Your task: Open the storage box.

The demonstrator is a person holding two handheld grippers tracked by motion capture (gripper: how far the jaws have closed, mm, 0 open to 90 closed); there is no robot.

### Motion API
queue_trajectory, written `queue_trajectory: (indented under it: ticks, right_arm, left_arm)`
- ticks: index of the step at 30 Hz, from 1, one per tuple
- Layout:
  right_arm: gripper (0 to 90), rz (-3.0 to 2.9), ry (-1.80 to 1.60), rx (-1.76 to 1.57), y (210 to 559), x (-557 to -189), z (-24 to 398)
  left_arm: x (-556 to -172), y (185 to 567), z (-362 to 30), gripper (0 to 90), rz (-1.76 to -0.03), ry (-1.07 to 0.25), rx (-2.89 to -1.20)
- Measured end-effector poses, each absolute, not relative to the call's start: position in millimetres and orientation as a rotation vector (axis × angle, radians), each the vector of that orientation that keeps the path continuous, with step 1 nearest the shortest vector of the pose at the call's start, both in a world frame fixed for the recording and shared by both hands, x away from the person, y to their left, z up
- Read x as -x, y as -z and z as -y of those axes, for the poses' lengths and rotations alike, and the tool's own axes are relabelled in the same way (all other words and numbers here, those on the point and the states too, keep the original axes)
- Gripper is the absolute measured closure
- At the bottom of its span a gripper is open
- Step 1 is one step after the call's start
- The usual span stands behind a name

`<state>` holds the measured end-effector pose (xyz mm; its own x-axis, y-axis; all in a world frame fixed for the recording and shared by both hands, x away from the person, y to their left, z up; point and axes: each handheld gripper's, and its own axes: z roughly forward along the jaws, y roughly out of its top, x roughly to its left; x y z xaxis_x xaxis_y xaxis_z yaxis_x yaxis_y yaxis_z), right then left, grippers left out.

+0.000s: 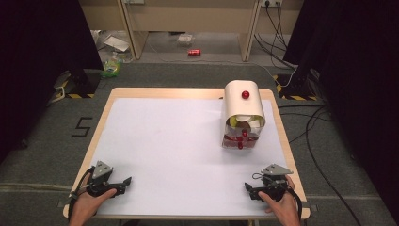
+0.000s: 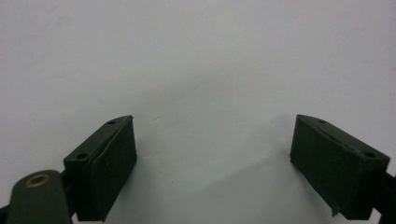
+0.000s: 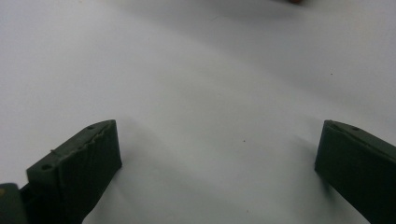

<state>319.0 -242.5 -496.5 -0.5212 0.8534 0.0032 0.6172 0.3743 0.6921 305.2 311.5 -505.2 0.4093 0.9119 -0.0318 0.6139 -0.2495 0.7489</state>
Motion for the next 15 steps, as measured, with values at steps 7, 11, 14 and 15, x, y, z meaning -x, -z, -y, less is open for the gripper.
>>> queue_trajectory:
  ticks: [7,11,14,15]
  right_arm:
    - [18.3,-2.263,-0.958,-1.271,492.4,-318.1,245.7]
    - [16.5,-2.261,-0.983,-1.24,488.8,-317.5,246.1]
    - [16.7,-2.254,-0.995,-1.217,486.2,-317.0,245.9]
    - [15.2,-2.244,-1.001,-1.202,483.9,-317.1,245.7]
  left_arm:
    - [-305.3,505.2,-311.5,13.4,-1.296,-0.546,-1.971]
    - [-305.2,505.2,-311.5,13.5,-1.296,-0.546,-1.97]
    - [-305.3,505.2,-311.6,13.5,-1.296,-0.545,-1.969]
    - [-305.3,505.2,-311.6,13.5,-1.296,-0.545,-1.969]
